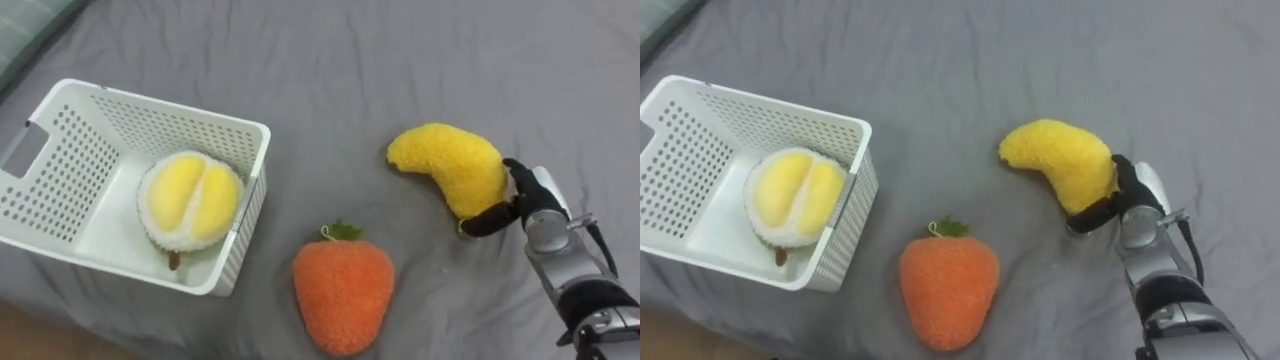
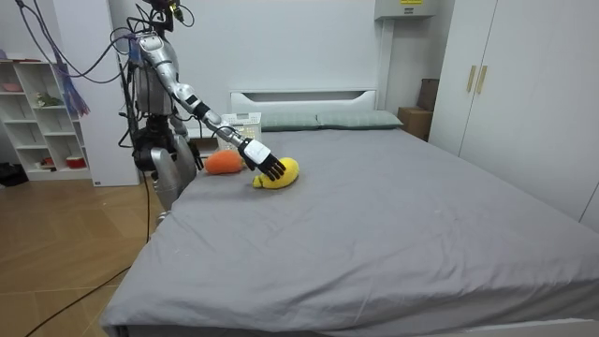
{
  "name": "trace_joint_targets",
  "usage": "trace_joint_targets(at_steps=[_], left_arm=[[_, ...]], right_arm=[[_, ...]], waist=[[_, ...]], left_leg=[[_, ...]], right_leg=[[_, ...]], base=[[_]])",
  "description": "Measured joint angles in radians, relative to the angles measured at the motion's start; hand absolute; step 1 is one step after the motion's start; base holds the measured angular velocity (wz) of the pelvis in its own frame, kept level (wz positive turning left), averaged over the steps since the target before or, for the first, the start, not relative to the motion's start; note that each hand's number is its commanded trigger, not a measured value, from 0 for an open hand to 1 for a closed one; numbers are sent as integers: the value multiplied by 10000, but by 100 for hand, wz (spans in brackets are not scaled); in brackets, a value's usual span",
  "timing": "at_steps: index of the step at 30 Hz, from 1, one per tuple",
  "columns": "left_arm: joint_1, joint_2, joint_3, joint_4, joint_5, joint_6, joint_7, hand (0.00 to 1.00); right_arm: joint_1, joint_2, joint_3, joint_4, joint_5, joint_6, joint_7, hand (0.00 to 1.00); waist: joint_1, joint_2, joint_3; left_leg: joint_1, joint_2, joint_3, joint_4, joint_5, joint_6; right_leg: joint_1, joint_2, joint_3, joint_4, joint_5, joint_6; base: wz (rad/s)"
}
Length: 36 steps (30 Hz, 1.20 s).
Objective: Collect toys from the bed
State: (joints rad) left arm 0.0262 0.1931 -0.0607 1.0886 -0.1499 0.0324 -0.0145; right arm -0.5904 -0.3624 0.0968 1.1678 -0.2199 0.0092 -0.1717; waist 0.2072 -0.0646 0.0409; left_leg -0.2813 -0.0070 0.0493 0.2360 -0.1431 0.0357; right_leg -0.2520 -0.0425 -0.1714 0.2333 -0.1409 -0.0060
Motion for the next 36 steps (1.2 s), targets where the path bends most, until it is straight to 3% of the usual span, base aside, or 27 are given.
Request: trace_joint_targets(at_steps=[6,16,31,34,35,36], left_arm=[[-250,211,-407,124,-562,-53,-294,0],[-402,235,-428,344,-1315,-170,-421,0],[-394,205,-434,351,-1335,-300,-420,0],[-394,167,-438,432,-1336,-304,-422,0],[-400,156,-458,479,-1338,-307,-434,0],[-403,159,-522,499,-1337,-313,-436,0]], right_arm=[[-83,-190,178,250,477,-45,-19,0],[-591,-360,359,499,777,-45,17,0],[-613,-390,359,495,851,-54,-17,0],[-614,-391,361,495,831,-63,-81,22],[-615,-391,364,495,833,-67,-107,50],[-618,-391,364,495,834,-70,-120,66]], waist=[[174,-112,93],[183,-194,132],[222,-193,153],[332,-170,164],[387,-158,164],[412,-150,167]], left_leg=[[-413,5,38,-24,12,-2],[-566,-4,49,-39,12,0],[-667,-26,16,-5,42,25],[-665,-29,-5,-6,42,26],[-667,-29,-18,-5,42,26],[-667,-29,-18,-5,42,26]], right_leg=[[-492,-19,17,52,-1,2],[-815,-98,-336,260,-3,3],[-819,-104,-650,248,1,-3],[-819,-106,-651,232,1,-3],[-817,-111,-651,219,1,-3],[-813,-117,-652,215,1,-3]], base=[[-5],[-6],[2],[0],[0],[0]])
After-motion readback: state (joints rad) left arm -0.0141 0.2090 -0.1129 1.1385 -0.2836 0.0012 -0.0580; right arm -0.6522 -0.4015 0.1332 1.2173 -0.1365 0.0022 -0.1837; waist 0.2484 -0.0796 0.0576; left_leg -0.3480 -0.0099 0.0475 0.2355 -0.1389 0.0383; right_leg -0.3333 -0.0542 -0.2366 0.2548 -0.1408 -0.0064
